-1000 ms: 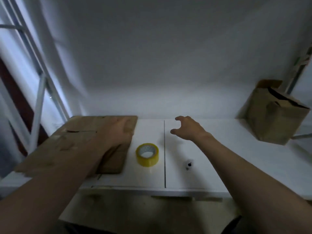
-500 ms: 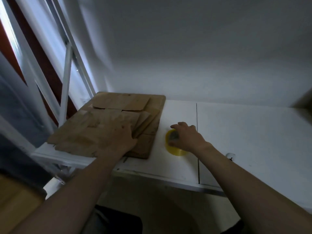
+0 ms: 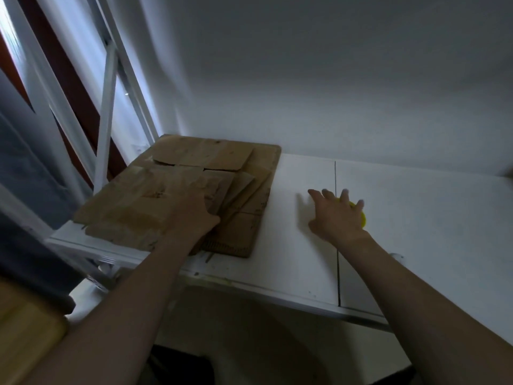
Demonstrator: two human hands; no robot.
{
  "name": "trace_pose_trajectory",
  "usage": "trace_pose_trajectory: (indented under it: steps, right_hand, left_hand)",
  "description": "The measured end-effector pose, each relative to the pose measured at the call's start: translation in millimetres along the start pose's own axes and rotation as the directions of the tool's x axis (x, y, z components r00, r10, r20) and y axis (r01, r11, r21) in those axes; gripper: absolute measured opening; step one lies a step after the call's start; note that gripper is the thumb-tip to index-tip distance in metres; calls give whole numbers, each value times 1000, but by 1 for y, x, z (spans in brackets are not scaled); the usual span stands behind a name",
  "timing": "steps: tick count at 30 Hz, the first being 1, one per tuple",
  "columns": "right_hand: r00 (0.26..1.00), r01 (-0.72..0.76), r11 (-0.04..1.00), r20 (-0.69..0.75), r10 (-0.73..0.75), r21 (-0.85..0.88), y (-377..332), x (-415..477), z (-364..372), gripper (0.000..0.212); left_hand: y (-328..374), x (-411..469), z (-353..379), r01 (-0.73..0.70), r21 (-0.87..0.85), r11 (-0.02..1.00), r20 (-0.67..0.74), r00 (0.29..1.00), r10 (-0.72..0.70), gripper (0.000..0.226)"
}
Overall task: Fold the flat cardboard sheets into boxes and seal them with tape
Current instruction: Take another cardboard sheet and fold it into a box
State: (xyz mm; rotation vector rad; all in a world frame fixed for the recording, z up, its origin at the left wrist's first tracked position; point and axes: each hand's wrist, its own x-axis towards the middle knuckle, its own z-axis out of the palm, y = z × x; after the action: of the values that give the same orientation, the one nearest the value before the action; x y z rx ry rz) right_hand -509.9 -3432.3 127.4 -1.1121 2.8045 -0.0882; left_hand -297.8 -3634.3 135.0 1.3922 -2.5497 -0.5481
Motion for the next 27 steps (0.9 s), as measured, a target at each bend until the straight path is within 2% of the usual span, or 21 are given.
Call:
trace_pose_trajectory:
  steps: [4,8,11,13,17,19,21,25,27]
  right_hand:
    - [998,61,991,-7,-61,122,-5,-1,-2,74]
    - [996,93,971,-8,-94,222,-14,-1,-1,65]
    - [992,129,953,-31,-126,275,-22,-1,0,59]
    - [989,150,940,-49,-142,307,-28,-2,0,57]
    - [980,198,917,-72,-184,345,-42,-4,0,52]
    - [979,204,914,-73,-190,352,-49,-6,2,51]
    - [978,210,913,-66,-200,348,-56,-8,3,50]
    - [975,220,907,-61,-213,358,-71,-10,5,49]
    - [974,225,903,-62,-217,366,-78,-10,6,49]
  left_hand:
    - [5,-1,-11,-25,13,1000,-77,997,26,33]
    - [1,-1,-22,-45,59,997,-141,989,53,53]
    - [-12,1,-30,-29,106,994,-202,978,50,40]
    - [-25,3,-34,4,126,992,-216,976,24,46]
    - [-55,2,-35,98,36,995,-75,993,-95,61]
    - [-69,-1,-32,94,-46,994,-19,995,-95,70]
    - [-80,-2,-30,68,-104,992,-41,997,-73,69]
    - [-93,5,-34,68,-111,991,-89,993,-78,58]
    - [-97,8,-36,70,-107,992,-54,996,-76,66]
